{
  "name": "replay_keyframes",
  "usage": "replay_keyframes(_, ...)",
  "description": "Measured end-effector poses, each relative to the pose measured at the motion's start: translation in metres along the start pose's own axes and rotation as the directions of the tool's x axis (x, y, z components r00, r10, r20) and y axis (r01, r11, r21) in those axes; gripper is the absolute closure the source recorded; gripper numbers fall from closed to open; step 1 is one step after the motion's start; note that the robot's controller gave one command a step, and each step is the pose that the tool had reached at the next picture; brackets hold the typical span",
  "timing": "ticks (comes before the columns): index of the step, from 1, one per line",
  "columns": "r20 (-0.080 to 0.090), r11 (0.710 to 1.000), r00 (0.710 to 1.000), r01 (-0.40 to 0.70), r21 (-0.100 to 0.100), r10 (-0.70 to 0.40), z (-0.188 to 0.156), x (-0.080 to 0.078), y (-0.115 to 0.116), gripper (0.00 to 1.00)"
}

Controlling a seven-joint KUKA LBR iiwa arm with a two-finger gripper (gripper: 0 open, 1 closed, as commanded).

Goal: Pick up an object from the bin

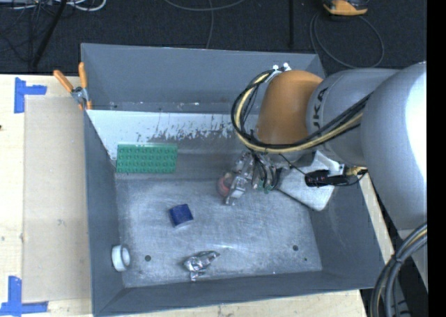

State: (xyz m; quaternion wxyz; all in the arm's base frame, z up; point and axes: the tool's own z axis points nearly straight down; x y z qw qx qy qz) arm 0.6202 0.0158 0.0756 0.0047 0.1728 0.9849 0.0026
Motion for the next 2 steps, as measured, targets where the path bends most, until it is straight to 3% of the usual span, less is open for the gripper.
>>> replay_keyframes(1,-0.001,1.0,1.0,0.003,0.003,-0.003,-0.123,0.008,-0.009,1.0)
replay_keyframes(2,-0.004,0.95,0.95,0.313,0.004,-0.313,-0.217,0.008,-0.002,1.0)
